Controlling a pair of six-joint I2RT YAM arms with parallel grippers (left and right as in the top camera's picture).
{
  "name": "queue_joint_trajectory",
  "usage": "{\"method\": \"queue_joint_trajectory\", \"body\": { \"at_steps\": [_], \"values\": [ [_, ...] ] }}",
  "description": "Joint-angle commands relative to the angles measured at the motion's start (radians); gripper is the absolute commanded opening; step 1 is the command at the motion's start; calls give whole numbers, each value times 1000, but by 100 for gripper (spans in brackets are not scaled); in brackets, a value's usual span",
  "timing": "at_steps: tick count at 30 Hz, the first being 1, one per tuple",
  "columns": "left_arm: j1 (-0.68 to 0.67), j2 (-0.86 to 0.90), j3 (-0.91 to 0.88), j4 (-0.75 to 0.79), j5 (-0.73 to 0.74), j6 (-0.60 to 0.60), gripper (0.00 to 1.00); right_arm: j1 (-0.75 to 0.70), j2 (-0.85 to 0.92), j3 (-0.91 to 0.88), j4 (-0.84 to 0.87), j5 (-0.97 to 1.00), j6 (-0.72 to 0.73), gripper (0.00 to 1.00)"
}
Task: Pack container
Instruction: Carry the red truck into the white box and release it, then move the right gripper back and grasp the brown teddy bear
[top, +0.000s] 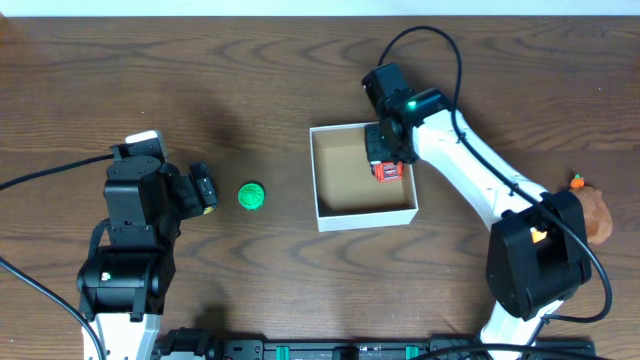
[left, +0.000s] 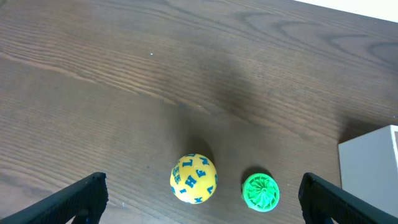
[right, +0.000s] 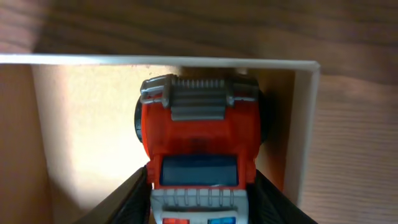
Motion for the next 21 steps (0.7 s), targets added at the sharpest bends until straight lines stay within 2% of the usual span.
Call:
{"method": "queue_joint_trajectory", "body": {
  "at_steps": [1,4,5,10,16,18,21],
  "values": [
    [5,0,24,-3,-5,-5,98,-5,-8,13,3,8,-16,55],
    [5,0,24,-3,-5,-6,98,0,-8,13,0,-7,-55,73],
    [5,0,24,-3,-5,-5,98,2,-8,13,0,-7,-59,76],
    [5,0,24,-3,-5,-5,98,19,-16,29,3,-7,-67,72],
    [5,0,24,-3,-5,-5,98,-10,-135,154,-69,17,-97,75],
    [5,0,24,-3,-5,-5,98,-56,-196,192,-108,55,-97,79],
    [5,0,24,-3,-5,-5,98,-179,-290,205,-159,80,-84,96]
  ]
}}
